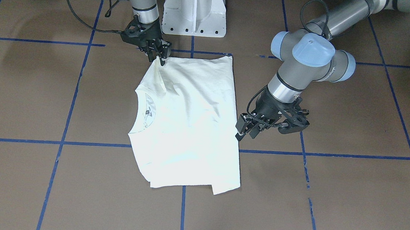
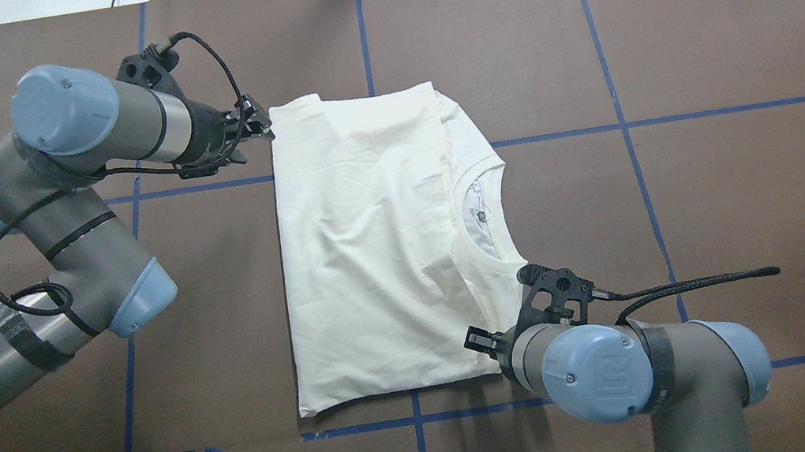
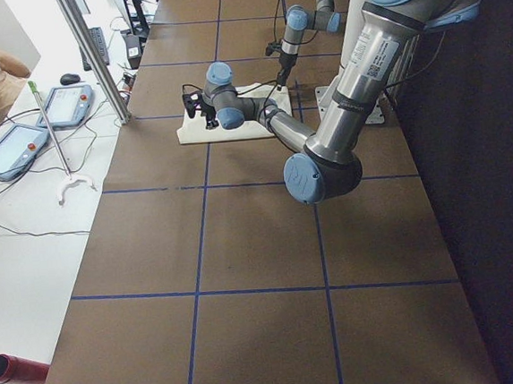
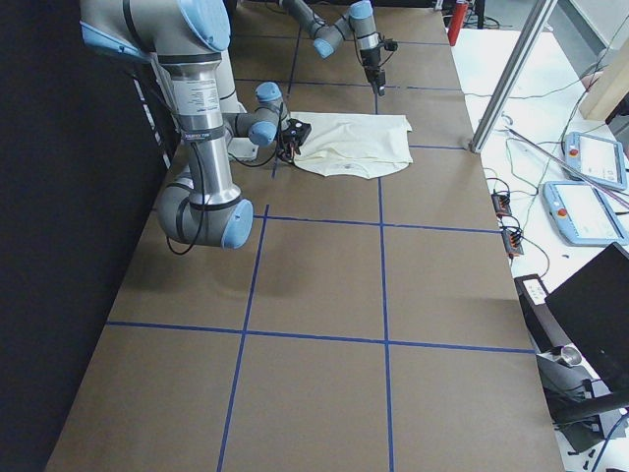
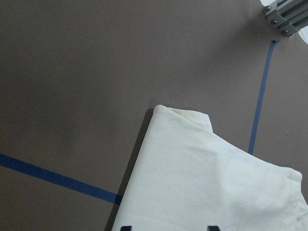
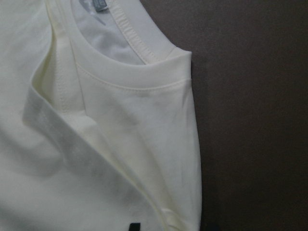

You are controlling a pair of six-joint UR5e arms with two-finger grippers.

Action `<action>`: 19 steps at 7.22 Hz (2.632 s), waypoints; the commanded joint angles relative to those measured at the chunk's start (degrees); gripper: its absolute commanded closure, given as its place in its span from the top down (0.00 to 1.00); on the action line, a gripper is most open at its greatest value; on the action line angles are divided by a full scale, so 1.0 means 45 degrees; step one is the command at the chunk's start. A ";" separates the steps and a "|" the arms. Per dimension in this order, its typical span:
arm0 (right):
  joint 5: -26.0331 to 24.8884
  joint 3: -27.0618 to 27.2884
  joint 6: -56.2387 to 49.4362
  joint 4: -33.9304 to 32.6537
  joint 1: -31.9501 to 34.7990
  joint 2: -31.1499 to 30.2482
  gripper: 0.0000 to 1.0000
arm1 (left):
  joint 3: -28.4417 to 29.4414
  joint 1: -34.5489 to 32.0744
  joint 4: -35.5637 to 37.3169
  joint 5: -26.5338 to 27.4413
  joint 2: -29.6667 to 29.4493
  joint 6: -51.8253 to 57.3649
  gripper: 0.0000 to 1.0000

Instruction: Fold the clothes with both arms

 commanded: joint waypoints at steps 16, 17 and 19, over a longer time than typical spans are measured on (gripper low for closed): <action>-0.0020 0.2361 0.1331 -0.1061 -0.0855 -0.0516 0.00 | -0.5606 0.5187 0.2919 0.1240 0.3865 -0.2319 0.60; -0.0020 0.2361 0.1331 -0.1061 -0.0854 -0.0458 0.00 | -0.5452 0.5640 0.3433 0.1364 0.3592 -0.2319 0.58; -0.0039 0.2381 0.1331 -0.1061 -0.0854 -0.0497 0.00 | -0.5450 0.5878 0.3477 0.1346 0.3589 -0.2299 0.57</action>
